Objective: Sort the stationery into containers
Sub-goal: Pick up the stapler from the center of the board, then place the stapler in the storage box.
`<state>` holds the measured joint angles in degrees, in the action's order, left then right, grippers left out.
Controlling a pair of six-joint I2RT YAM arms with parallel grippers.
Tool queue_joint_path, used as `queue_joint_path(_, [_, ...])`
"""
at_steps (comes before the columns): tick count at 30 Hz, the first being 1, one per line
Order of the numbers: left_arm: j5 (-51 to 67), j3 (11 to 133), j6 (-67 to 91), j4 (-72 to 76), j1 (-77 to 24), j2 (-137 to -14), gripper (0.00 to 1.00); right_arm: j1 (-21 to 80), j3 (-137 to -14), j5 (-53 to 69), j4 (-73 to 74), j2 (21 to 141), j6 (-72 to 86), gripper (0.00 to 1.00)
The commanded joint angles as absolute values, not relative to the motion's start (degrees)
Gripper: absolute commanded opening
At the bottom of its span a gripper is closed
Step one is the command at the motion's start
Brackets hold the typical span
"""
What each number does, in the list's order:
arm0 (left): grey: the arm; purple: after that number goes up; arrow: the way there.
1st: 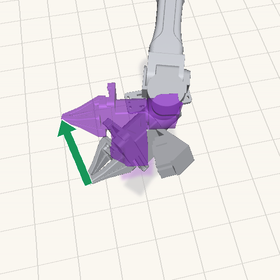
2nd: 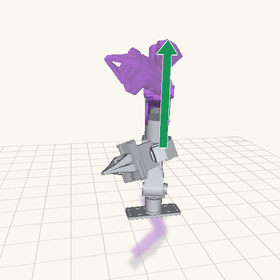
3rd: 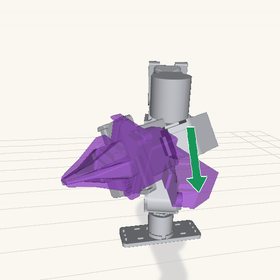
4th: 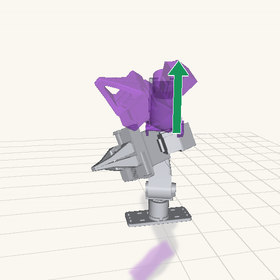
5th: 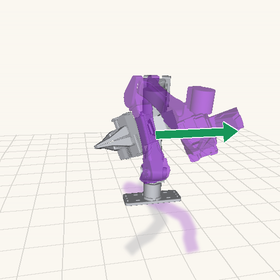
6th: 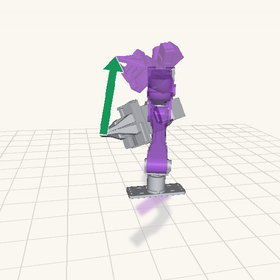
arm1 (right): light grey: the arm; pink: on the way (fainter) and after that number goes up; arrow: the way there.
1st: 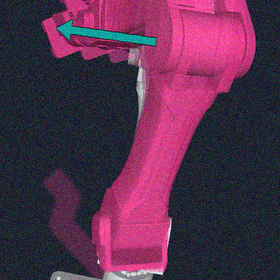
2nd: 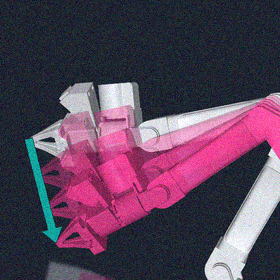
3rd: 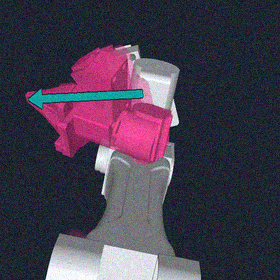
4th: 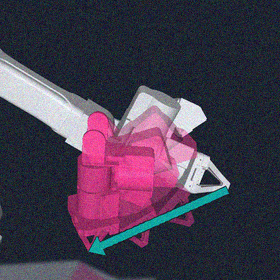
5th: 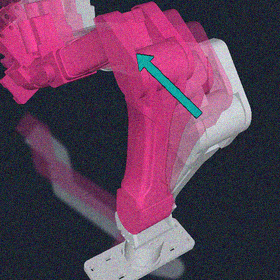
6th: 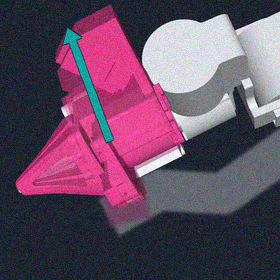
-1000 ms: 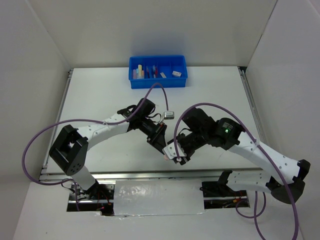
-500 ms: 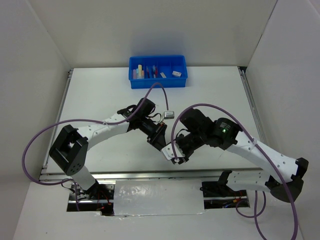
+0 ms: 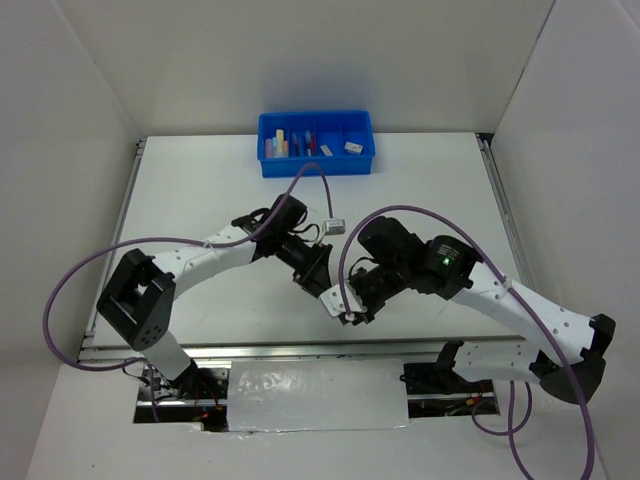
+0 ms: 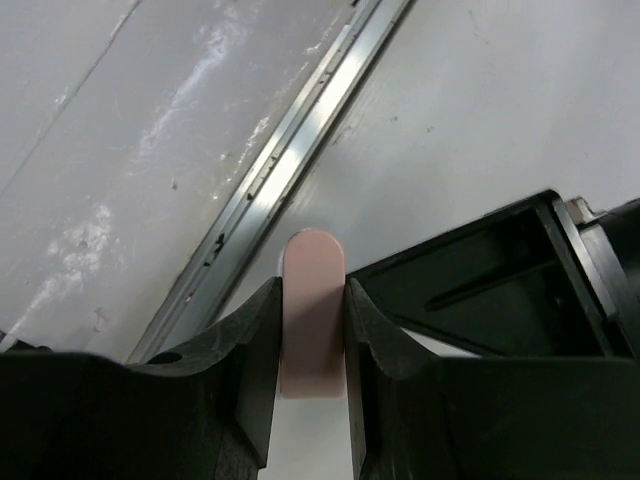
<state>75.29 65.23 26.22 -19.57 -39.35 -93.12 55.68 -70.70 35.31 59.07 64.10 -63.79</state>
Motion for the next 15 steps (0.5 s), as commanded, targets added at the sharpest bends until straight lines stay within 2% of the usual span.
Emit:
queue_joint_path(1, [72.27,66.43,24.09,-22.31,-35.97,-90.35,0.72,53.98,-72.42,36.47,53.27,62.67,-59.6,0.08])
queue_joint_path(2, [71.29,67.05,23.12,-23.89,-34.64,-90.18,0.8,53.36,-72.51,36.65,51.96,62.49,-58.28,0.06])
queue_joint_path(3, [69.89,67.84,22.25,-26.34,-33.32,-90.0,0.83,52.74,-72.42,36.56,47.85,62.14,-54.1,0.02])
queue_joint_path(8, [61.36,67.24,24.95,-27.33,-15.06,-88.42,0.84,44.66,-69.88,32.26,32.81,61.43,-38.44,0.0])
queue_joint_path(10, [57.94,66.8,27.24,-27.25,-1.48,-87.02,0.85,37.67,-68.91,26.33,18.28,64.48,-23.03,0.0])
queue_joint_path(12, [56.01,66.71,26.72,-27.33,-0.19,-86.32,0.86,33.7,-69.43,24.09,13.32,67.4,-18.07,0.0])
queue_joint_path(13, [55.12,66.45,26.2,-27.16,3.74,-84.48,0.87,32.1,-69.96,23.04,10.84,69.33,-15.93,0.0])
queue_joint_path(14, [54.24,66.18,25.58,-26.81,4.74,-83.51,0.99,30.69,-70.83,21.2,8.2,73.61,-13.99,0.0])
queue_joint_path(15, [52.4,65.92,23.92,-26.72,5.62,-82.37,0.99,28.41,-71.19,15.27,1.47,75.83,-9.19,0.0])
